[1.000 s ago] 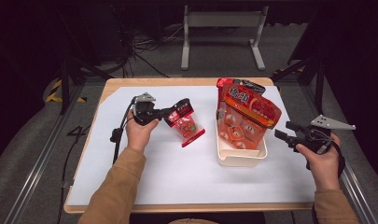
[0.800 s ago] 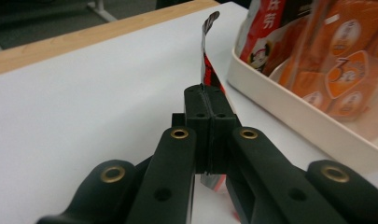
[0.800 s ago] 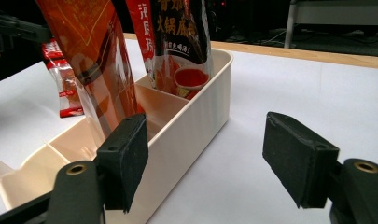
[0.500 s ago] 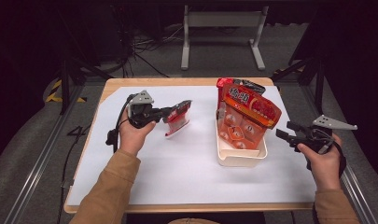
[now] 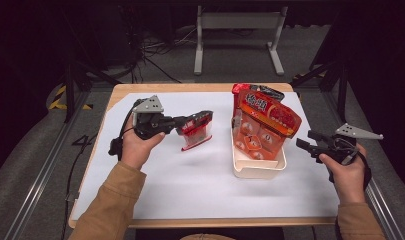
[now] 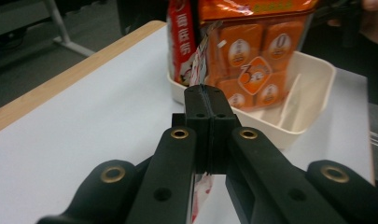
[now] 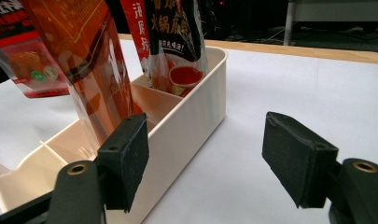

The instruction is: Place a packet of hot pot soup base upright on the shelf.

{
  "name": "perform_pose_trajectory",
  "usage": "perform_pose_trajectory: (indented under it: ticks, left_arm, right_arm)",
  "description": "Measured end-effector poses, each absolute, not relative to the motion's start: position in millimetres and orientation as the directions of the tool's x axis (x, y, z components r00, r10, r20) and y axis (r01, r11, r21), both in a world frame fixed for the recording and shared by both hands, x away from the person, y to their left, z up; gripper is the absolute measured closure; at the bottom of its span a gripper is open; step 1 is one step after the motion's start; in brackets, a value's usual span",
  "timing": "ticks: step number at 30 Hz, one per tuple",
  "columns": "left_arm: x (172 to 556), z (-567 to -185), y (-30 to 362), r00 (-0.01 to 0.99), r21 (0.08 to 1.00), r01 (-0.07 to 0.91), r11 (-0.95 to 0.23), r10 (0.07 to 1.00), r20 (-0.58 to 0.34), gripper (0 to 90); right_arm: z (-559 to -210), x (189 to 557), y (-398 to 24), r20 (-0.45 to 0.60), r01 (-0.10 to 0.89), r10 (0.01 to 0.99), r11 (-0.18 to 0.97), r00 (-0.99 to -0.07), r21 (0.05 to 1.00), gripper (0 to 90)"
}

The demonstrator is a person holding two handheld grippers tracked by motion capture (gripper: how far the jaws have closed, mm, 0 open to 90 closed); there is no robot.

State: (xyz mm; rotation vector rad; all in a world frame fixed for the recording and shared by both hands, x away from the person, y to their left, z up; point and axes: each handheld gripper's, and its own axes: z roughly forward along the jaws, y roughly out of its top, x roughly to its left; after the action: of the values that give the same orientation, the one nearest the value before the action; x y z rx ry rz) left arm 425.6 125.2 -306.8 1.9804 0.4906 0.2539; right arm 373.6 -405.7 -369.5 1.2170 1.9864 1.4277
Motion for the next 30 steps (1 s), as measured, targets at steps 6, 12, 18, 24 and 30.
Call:
perform_pose_trajectory:
  ticks: [6, 12, 18, 24, 30]
  left_arm:
    - [414, -290, 118, 0.922, 0.902, 0.188, -0.388, 0.386, -0.026, 90.0]
    - [403, -279, 111, 0.943, 0.900, 0.151, -0.410, 0.332, -0.007, 90.0]
    - [392, -270, 103, 0.957, 0.895, 0.113, -0.431, 0.288, 0.019, 90.0]
    - [385, -263, 92, 0.968, 0.893, 0.078, -0.443, 0.249, 0.038, 90.0]
    - [381, -260, 81, 0.974, 0.895, 0.060, -0.442, 0.223, 0.045, 90.0]
  right_arm:
    - [-370, 374, -407, 0.160, 0.415, 0.829, 0.093, -0.535, 0.905, 31.6]
    - [-369, 373, -407, 0.159, 0.413, 0.828, 0.095, -0.538, 0.906, 31.6]
    - [-368, 372, -406, 0.158, 0.410, 0.826, 0.095, -0.541, 0.907, 31.8]
    - [-368, 372, -406, 0.143, 0.409, 0.827, 0.112, -0.543, 0.905, 33.2]
    - [-369, 372, -406, 0.146, 0.413, 0.826, 0.112, -0.544, 0.904, 32.5]
